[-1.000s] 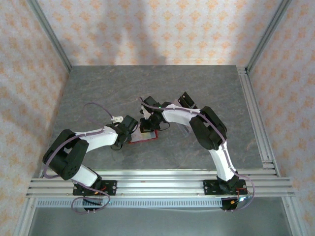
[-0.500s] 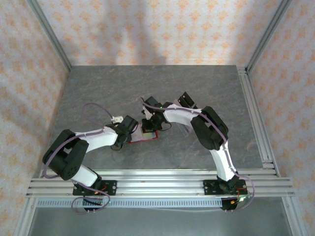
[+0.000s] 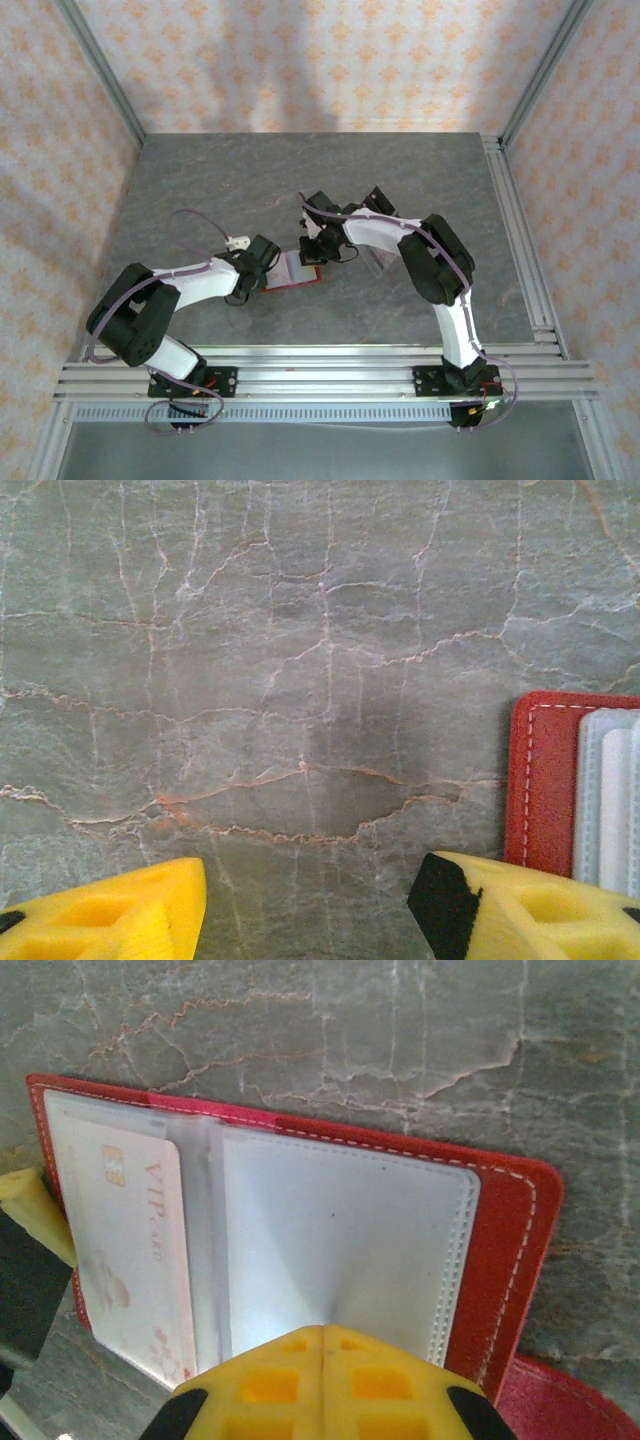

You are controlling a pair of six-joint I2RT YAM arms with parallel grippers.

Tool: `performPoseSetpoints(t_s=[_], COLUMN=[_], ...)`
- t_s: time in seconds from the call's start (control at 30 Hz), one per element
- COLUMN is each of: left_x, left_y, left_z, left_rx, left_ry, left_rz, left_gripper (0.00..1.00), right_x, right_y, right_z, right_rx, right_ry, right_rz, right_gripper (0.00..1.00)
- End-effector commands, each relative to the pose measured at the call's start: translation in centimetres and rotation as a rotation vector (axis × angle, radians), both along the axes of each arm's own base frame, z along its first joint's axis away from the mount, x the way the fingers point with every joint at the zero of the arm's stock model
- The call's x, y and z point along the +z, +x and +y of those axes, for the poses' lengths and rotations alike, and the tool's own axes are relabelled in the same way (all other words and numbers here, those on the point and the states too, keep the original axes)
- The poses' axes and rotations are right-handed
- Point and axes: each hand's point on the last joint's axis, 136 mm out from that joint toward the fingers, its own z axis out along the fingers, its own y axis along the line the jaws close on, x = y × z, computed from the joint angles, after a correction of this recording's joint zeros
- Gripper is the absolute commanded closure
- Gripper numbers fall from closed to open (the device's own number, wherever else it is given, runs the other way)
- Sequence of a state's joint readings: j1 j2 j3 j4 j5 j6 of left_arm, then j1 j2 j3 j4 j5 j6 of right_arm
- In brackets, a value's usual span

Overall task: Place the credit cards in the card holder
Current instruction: Insert the credit card into the card slot.

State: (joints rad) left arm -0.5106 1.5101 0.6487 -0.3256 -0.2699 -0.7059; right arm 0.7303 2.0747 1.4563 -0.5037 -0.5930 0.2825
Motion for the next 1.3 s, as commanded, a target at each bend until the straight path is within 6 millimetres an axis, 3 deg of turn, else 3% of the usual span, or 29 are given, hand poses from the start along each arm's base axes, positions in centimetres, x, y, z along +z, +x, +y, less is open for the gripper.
performPoseSetpoints(t_s=[0.0,0.37,0.77,1.27], left_x=[-1.9,-2.0,-2.0,-2.2], left_y=[-0.7,-0.8,-0.6,-0.4], left_z=[-1.0,-1.1,-1.3,-1.6], left_rx=[-0.034,-0.031,-0.030,-0.033], left_ry=[-0.045,-0.055,-0.067,-0.084], left_rz=[0.042,0.041,0.030,0.025], left_gripper=[0.37,0.37,0.37,0.37], right_x=[2.8,1.5,-0.6,-1.1], right_y=[0.2,-0.3,-0.3,-1.2], right_z=[0.9,3.3,3.6,4.7], right_rx=[0.022,0.052,0.052,0.088], right_ry=[0.015,0.025,0.000,-0.016], right_rz=[-0.059,-0.032,-0.002,0.015], right_gripper=[0.97,0.98,0.99,0.99])
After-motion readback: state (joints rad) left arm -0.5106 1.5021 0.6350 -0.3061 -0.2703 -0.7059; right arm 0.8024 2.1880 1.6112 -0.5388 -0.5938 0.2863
